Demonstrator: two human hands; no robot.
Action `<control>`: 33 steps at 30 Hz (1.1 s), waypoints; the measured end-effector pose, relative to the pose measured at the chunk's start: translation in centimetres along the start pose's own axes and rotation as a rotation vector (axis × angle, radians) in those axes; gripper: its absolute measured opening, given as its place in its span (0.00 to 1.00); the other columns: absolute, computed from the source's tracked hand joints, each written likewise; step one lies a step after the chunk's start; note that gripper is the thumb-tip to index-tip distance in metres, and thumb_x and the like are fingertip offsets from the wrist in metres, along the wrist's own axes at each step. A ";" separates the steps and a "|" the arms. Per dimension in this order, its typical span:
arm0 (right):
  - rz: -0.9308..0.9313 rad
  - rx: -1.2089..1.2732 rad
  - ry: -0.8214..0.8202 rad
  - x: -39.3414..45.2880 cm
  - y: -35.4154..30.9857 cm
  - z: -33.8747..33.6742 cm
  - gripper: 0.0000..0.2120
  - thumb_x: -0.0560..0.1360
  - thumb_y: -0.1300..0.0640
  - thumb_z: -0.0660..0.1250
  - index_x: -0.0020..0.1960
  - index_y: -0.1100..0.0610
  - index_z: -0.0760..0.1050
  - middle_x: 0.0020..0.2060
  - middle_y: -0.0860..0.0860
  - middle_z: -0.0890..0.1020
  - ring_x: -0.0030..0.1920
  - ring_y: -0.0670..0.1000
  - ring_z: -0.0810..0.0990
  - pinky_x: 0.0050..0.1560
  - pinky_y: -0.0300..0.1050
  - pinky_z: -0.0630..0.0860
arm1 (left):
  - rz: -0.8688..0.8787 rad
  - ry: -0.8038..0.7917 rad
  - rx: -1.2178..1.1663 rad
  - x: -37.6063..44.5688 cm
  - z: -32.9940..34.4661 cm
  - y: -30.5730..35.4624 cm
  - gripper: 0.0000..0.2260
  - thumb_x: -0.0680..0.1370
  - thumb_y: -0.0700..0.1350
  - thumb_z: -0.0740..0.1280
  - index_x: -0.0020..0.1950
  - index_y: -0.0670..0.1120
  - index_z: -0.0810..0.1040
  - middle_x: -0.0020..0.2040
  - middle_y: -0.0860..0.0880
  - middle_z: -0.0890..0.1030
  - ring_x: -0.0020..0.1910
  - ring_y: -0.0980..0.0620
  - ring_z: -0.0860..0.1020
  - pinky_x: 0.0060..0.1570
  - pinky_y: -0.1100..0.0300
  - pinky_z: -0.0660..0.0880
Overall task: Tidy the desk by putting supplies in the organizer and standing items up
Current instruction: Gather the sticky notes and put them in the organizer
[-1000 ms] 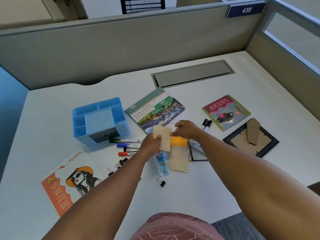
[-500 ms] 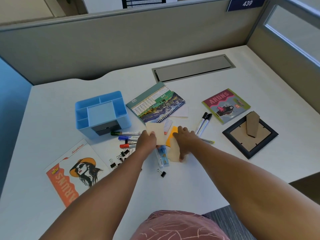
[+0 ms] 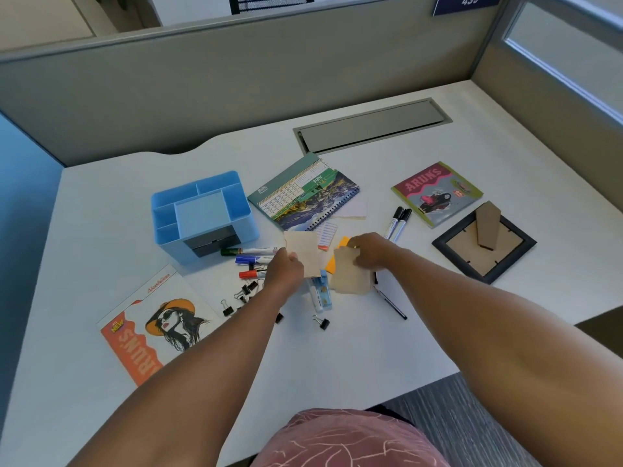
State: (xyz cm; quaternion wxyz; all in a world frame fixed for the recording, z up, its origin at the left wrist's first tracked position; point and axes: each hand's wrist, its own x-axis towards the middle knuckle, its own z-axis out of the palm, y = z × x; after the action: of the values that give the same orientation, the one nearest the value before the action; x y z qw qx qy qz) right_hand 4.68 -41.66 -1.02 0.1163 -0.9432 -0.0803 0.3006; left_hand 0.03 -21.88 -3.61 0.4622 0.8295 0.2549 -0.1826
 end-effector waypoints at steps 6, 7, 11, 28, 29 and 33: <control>0.005 0.347 0.212 -1.4 -1.9 -3.1 0.26 0.78 0.67 0.56 0.74 0.55 0.68 0.71 0.58 0.71 0.70 0.58 0.70 0.65 0.48 0.69 | 0.053 0.003 -0.013 -0.1 -1.2 -0.1 0.13 0.82 0.46 0.56 0.62 0.43 0.74 0.60 0.42 0.78 0.57 0.42 0.78 0.56 0.45 0.79; 0.013 0.426 0.265 -1.6 -2.2 -3.5 0.26 0.77 0.68 0.55 0.74 0.55 0.68 0.69 0.59 0.72 0.67 0.59 0.72 0.62 0.49 0.71 | 0.057 -0.004 -0.031 -0.2 -1.4 0.0 0.13 0.82 0.45 0.56 0.62 0.43 0.74 0.60 0.42 0.78 0.57 0.42 0.78 0.57 0.45 0.79; -0.021 0.641 0.375 -2.4 -3.8 -4.0 0.23 0.78 0.67 0.56 0.72 0.56 0.71 0.61 0.58 0.75 0.52 0.55 0.73 0.47 0.46 0.70 | 0.052 -0.047 -0.154 -1.3 -2.3 0.2 0.14 0.83 0.41 0.55 0.67 0.40 0.73 0.63 0.43 0.76 0.57 0.44 0.78 0.56 0.48 0.80; -0.085 0.706 0.458 -3.1 -9.2 -0.2 0.13 0.76 0.60 0.69 0.60 0.57 0.79 0.50 0.52 0.77 0.50 0.52 0.75 0.47 0.44 0.72 | 0.120 -0.226 -0.305 -3.4 -6.6 -1.7 0.14 0.82 0.37 0.57 0.68 0.37 0.71 0.60 0.40 0.76 0.51 0.48 0.78 0.44 0.58 0.82; -0.090 0.712 0.450 -3.0 -9.3 -0.2 0.13 0.76 0.60 0.69 0.60 0.58 0.78 0.49 0.53 0.77 0.49 0.52 0.75 0.47 0.44 0.73 | 0.120 -0.239 -0.325 -3.6 -6.6 -1.6 0.12 0.83 0.40 0.57 0.66 0.40 0.72 0.57 0.42 0.76 0.51 0.49 0.78 0.43 0.59 0.82; -0.075 0.770 0.406 -2.4 -9.4 -0.1 0.13 0.76 0.62 0.70 0.60 0.59 0.78 0.47 0.54 0.76 0.47 0.51 0.74 0.47 0.45 0.74 | 0.065 -0.292 -0.407 -3.9 -6.7 -1.1 0.14 0.82 0.54 0.62 0.63 0.49 0.72 0.55 0.48 0.77 0.58 0.46 0.77 0.55 0.51 0.80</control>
State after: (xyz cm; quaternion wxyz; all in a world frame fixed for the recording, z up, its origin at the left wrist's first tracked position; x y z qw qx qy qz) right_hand 2.07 -33.17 2.86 0.4837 -0.8675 0.0279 0.1127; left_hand -3.30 -16.65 1.17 0.6572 0.6921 0.1900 -0.2304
